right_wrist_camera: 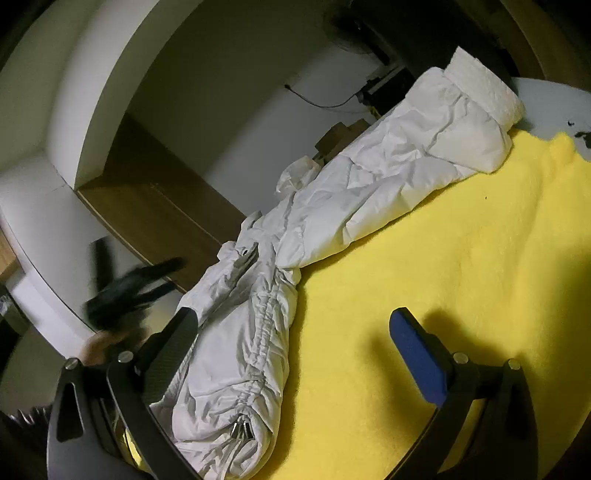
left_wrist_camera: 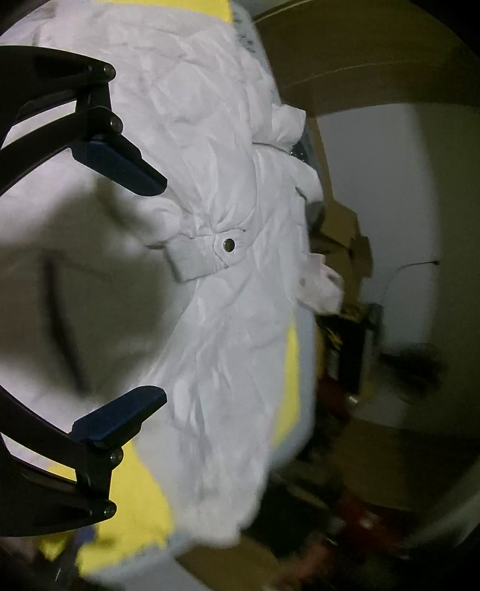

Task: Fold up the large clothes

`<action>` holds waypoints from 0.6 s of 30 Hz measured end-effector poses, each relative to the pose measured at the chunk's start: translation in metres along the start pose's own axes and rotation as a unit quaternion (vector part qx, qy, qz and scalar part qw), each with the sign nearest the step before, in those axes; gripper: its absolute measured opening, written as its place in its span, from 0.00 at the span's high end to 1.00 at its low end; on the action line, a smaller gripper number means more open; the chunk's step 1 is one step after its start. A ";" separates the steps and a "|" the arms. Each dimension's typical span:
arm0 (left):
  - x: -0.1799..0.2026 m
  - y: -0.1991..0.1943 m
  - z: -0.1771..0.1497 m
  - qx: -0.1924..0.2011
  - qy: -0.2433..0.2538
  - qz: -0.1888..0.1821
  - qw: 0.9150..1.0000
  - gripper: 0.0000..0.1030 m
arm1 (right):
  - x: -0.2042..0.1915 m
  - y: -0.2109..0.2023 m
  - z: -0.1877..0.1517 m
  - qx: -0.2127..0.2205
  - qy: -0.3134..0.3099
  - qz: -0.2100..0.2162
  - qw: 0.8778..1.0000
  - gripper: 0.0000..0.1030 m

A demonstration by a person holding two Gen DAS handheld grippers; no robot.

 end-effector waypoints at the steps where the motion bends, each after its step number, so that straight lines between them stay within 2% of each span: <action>1: 0.002 0.018 0.003 -0.002 0.007 0.021 1.000 0.00 | 0.001 -0.001 0.001 0.005 0.000 -0.003 1.000 0.00; 2: 0.002 0.034 0.006 -0.004 0.007 0.035 0.999 0.00 | 0.002 -0.004 0.003 0.015 0.001 -0.005 1.000 0.00; 4: -0.001 0.061 0.007 -0.021 -0.006 0.040 0.999 0.00 | 0.010 -0.014 0.011 0.038 0.013 -0.018 0.999 0.00; 6: -0.006 0.087 0.006 -0.051 -0.034 0.046 0.997 0.00 | 0.022 -0.017 0.022 0.025 0.019 -0.077 0.997 0.00; 7: -0.007 0.097 0.006 -0.061 -0.040 0.044 0.996 0.00 | 0.028 -0.022 0.034 0.017 0.010 -0.120 0.993 0.00; 8: -0.008 0.100 0.006 -0.063 -0.041 0.047 0.996 0.00 | 0.033 -0.027 0.047 0.022 0.010 -0.144 0.989 0.00; 10: -0.007 0.109 0.008 -0.058 -0.029 0.058 0.996 0.00 | 0.046 -0.031 0.072 0.033 0.021 -0.171 0.984 0.00; 11: -0.005 0.112 0.007 -0.057 -0.019 0.064 0.996 0.00 | 0.060 -0.025 0.084 0.019 0.039 -0.196 0.980 0.00; 13: -0.004 0.118 0.004 -0.059 -0.009 0.072 0.996 0.00 | 0.080 -0.009 0.100 0.008 0.067 -0.200 0.978 0.00; 15: -0.005 0.121 0.000 -0.055 -0.012 0.074 0.996 0.00 | 0.102 0.017 0.106 -0.027 0.097 -0.202 0.974 0.04; 16: -0.005 0.121 -0.001 -0.053 -0.015 0.073 0.996 0.00 | 0.114 0.028 0.109 -0.041 0.113 -0.215 0.969 0.12; 17: -0.006 0.121 -0.002 -0.052 -0.017 0.071 0.996 0.00 | 0.121 0.029 0.114 -0.035 0.114 -0.230 0.966 0.20; 18: -0.005 0.120 -0.001 -0.053 -0.018 0.071 0.996 0.00 | 0.129 0.025 0.119 -0.021 0.117 -0.262 0.958 0.20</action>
Point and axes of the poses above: each gripper's, at about its wrist camera, not at the fingertips, and y roughly the way its jaws point, x to its right, z to its top, the point moved 8 cm from there along y, roughly the way its jaws point
